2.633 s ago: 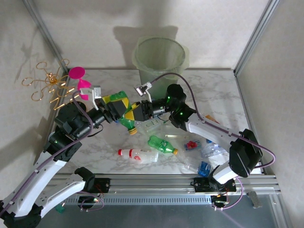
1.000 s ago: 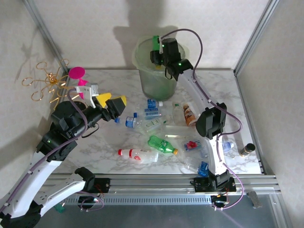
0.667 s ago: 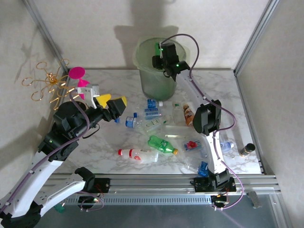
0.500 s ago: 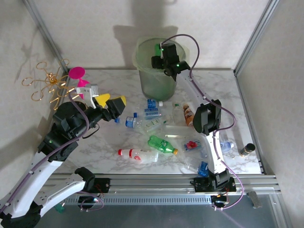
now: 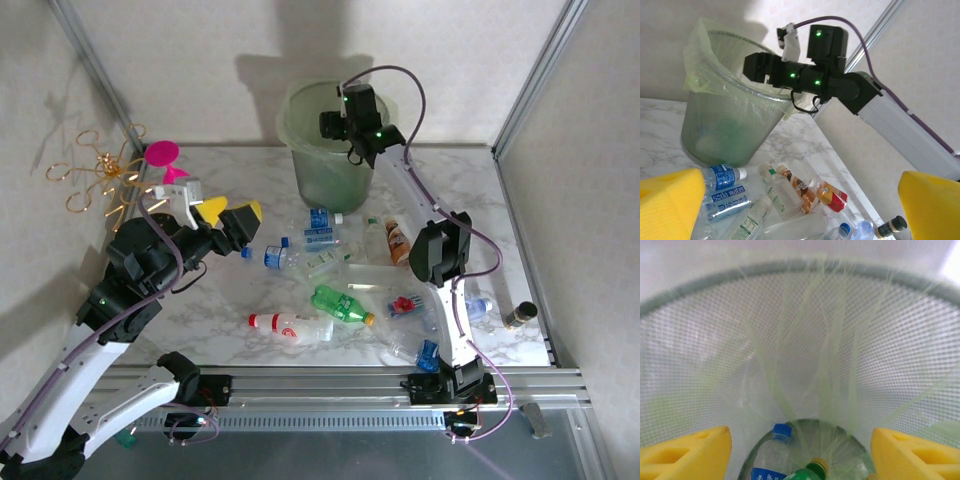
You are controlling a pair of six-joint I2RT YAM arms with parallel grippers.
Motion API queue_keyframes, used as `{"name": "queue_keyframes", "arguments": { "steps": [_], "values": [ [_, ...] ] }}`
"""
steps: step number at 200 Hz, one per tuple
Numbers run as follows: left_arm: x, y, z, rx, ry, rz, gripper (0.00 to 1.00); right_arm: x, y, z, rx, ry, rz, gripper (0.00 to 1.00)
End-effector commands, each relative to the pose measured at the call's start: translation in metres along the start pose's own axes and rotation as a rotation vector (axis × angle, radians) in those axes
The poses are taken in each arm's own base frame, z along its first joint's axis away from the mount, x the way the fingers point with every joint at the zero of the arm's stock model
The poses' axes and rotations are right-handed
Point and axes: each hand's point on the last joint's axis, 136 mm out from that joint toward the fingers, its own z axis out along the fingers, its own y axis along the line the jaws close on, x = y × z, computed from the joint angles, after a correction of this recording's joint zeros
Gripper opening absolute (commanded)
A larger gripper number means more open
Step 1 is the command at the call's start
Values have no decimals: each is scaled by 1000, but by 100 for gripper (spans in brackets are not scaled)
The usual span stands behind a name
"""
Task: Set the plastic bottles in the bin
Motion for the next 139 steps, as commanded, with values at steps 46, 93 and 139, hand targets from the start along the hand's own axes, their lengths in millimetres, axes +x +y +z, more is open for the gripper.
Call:
{"name": "queue_keyframes", "arguments": {
  "steps": [46, 93, 139],
  "values": [
    [2, 1, -7, -5, -5, -16, 99, -99, 5, -115, -55, -230, 11, 74],
    [22, 16, -2, -56, 57, -32, 97, -90, 10, -172, -145, -261, 85, 73],
    [36, 34, 2, -139, 103, -35, 97, -27, 33, -215, -273, -195, 121, 73]
  ]
}}
